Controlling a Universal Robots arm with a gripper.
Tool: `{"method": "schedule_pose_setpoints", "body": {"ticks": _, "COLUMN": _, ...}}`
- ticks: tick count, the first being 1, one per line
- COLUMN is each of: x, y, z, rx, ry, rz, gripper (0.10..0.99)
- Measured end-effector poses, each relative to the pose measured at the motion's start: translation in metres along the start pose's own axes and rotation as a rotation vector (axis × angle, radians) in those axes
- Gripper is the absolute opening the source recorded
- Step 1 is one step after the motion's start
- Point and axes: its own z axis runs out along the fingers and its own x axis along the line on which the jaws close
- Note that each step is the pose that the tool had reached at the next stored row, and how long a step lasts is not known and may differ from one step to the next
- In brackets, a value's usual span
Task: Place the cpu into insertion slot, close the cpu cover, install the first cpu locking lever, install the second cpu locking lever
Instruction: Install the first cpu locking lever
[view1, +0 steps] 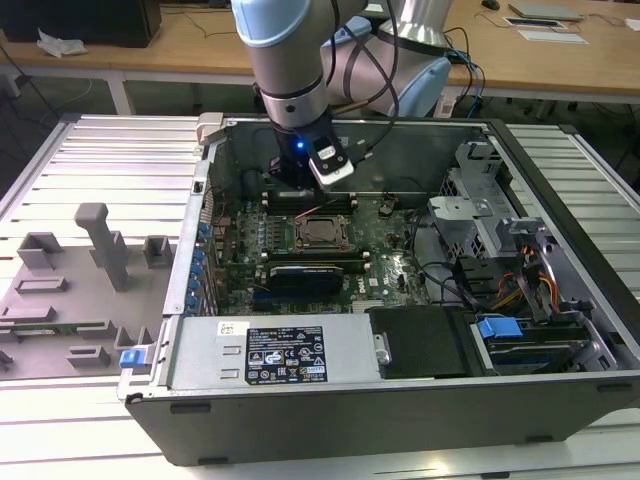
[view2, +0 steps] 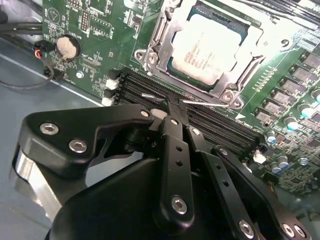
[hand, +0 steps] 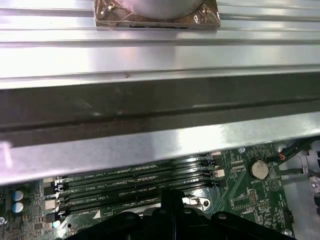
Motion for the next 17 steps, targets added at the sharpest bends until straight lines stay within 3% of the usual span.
{"method": "schedule_pose_setpoints", "body": {"ticks": 3, "x": 0.0005, "y": 0.0, "z": 0.0021, "rx": 0.006, "ry": -0.014, "rz": 0.0, "gripper": 0.106}}
{"method": "schedule_pose_setpoints", "body": {"ticks": 5, "x": 0.0008, "y": 0.0002, "z": 0.003, "rx": 0.005, "ry": -0.0288, "rz": -0.002, "gripper": 0.106}}
{"method": "schedule_pose_setpoints", "body": {"ticks": 6, "x": 0.001, "y": 0.0005, "z": 0.0037, "rx": 0.004, "ry": -0.0423, "rz": -0.004, "gripper": 0.106}}
{"method": "schedule_pose_setpoints", "body": {"ticks": 7, "x": 0.0012, "y": 0.0008, "z": 0.004, "rx": 0.004, "ry": -0.0463, "rz": -0.005, "gripper": 0.106}}
{"method": "schedule_pose_setpoints", "body": {"ticks": 17, "x": 0.0035, "y": 0.0058, "z": 0.0096, "rx": 0.02, "ry": -0.0589, "rz": 0.049, "gripper": 0.106}}
